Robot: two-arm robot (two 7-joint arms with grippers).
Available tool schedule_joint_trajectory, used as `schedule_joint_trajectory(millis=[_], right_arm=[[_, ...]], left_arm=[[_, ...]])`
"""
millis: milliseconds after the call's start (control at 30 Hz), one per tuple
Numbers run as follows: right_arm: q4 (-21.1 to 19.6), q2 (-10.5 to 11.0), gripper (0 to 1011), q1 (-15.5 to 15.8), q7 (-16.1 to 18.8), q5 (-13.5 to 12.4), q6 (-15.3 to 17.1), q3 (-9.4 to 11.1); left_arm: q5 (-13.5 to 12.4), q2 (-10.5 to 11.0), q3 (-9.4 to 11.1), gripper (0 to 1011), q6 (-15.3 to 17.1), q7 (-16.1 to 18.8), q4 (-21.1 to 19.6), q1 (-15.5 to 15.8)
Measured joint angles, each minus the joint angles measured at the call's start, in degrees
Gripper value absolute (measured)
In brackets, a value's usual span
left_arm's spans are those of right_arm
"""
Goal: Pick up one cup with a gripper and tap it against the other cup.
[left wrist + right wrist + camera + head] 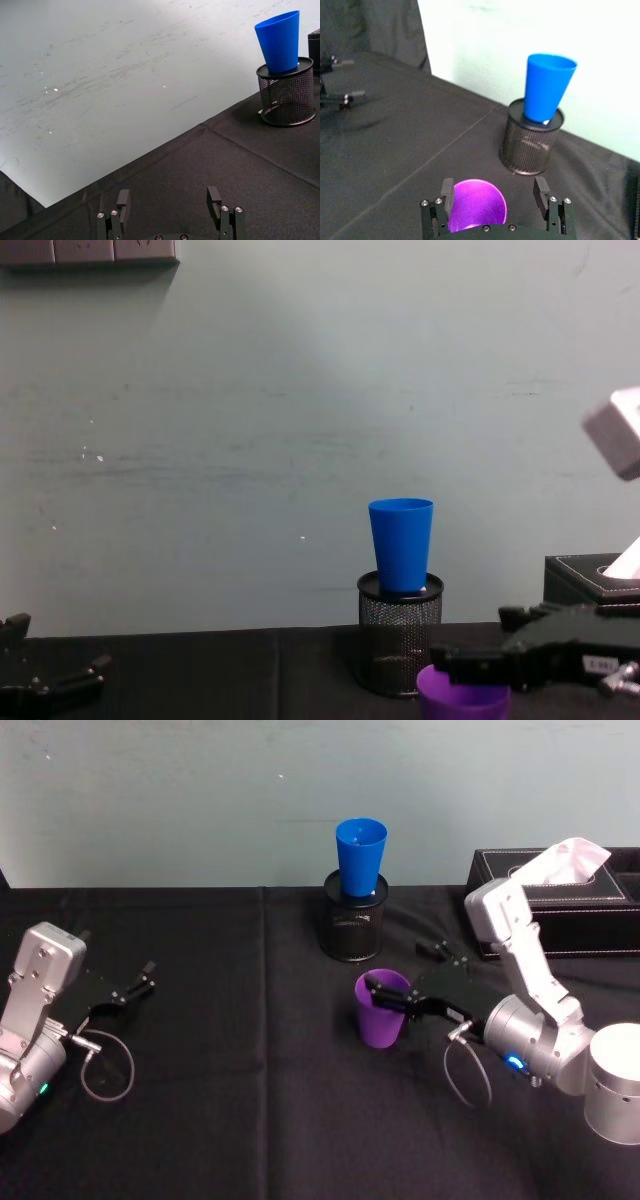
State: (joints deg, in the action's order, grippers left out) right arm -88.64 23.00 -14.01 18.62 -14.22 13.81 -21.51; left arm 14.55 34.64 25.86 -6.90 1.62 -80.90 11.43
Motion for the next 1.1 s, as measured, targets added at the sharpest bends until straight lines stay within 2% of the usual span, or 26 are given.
schedule_joint_trajectory(millis=[100, 267, 533, 700, 867, 1100], right_arm=[[-1.0, -0.1, 1003, 0.7, -0.6, 0.1, -0.3, 0.9], [-4.0, -0.2, 1003, 3.2, -3.7, 1.2, -0.6, 3.3], [-7.3, -1.5, 1003, 7.6, -11.0, 4.7, -0.1, 6.9], [-7.6, -2.3, 1003, 8.8, -13.0, 5.9, 1.8, 8.1], [-7.4, -2.7, 1003, 9.3, -13.4, 6.5, 3.0, 9.0], [-6.9, -3.6, 1002, 9.6, -14.8, 8.5, 3.6, 9.7]], left_arm=[[0.0, 0.0, 0.0, 1000, 0.0, 0.0, 0.0, 0.0], [0.0, 0.0, 0.0, 1000, 0.0, 0.0, 0.0, 0.0], [0.0, 0.0, 0.0, 1000, 0.0, 0.0, 0.0, 0.0], [0.0, 0.0, 0.0, 1000, 0.0, 0.0, 0.0, 0.0], [0.0, 0.0, 0.0, 1000, 0.0, 0.0, 0.0, 0.0], [0.0, 0.0, 0.0, 1000, 0.0, 0.0, 0.0, 0.0]])
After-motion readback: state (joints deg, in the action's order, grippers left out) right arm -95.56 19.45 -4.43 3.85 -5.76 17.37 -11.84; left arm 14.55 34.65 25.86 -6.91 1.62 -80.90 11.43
